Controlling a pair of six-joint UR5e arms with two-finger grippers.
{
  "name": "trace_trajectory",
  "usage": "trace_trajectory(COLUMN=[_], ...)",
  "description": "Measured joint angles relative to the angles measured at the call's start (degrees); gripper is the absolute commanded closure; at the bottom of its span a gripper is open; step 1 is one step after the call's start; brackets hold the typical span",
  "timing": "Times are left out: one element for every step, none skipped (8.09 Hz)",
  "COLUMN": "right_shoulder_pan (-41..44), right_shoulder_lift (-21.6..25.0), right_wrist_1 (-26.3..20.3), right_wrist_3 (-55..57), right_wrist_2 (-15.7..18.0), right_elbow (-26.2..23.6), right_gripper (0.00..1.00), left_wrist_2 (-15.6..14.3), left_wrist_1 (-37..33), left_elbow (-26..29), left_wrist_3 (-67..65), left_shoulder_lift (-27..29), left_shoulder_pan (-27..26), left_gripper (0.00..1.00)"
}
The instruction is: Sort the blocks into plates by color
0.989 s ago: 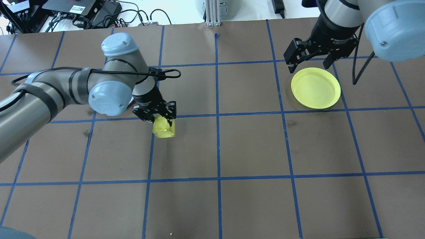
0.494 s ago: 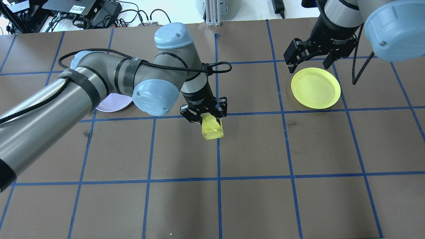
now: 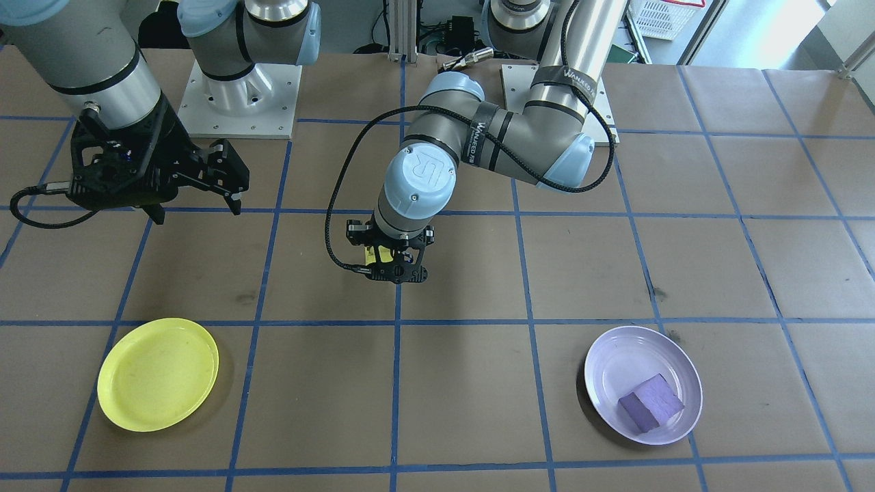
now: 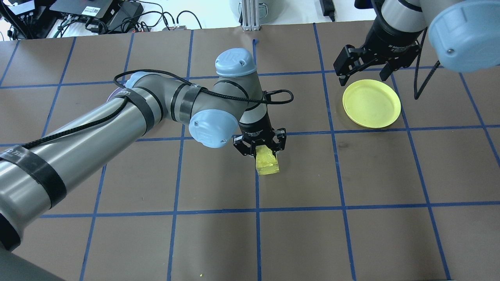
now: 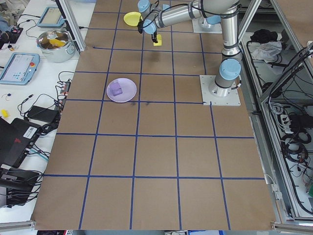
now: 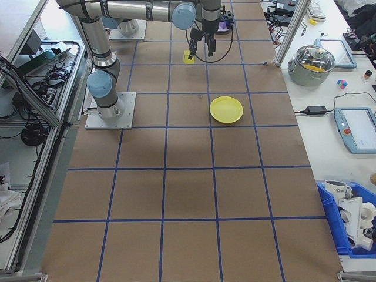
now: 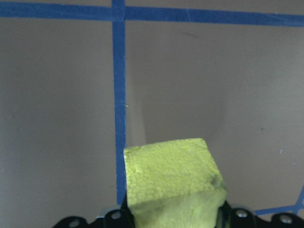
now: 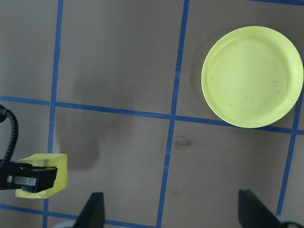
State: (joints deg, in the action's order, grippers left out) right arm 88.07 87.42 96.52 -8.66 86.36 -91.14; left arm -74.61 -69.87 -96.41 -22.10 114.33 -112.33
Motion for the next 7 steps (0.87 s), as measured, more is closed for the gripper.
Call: trace_trajectory(right_shoulder_pan=[0.0, 0.0, 0.0, 0.0, 0.0, 0.0, 0.0], right_shoulder_lift=[0.1, 0.1, 0.1, 0.1, 0.0, -0.1, -0.4], right_wrist_1=[0.0, -0.1, -0.1, -0.1, -0.2, -0.3, -0.4], right_wrist_3=[0.0, -0.2, -0.3, -0.2, -0.1, -0.1, 0.0], right_wrist_2=[0.0, 0.1, 0.1, 0.1, 0.1, 0.1, 0.1], right_elbow=[0.0, 0.0, 0.0, 0.0, 0.0, 0.0, 0.0], right_gripper=[0.00, 0.00, 0.00, 0.00, 0.00, 0.00, 0.00], left_wrist_2=[0.1, 0.1, 0.0, 0.0, 0.0, 0.1, 0.2], left_wrist_1=[0.5, 0.8, 0.9, 1.1, 2.3, 4.0, 5.0], left_elbow=[0.0, 0.0, -0.1, -0.1, -0.2, -0.2, -0.2], left_wrist_3=[-2.0, -3.4, -4.0, -3.9, -4.1, -4.3, -4.7], left_shoulder_lift=[0.8, 1.3, 1.9, 2.4, 3.0, 3.5, 3.8], left_shoulder_pan=[-0.7, -1.4, -2.3, -3.4, -4.4, -4.9, -5.2], left_gripper=[0.93, 0.93, 0.95, 0.96, 0.96, 0.95, 0.88])
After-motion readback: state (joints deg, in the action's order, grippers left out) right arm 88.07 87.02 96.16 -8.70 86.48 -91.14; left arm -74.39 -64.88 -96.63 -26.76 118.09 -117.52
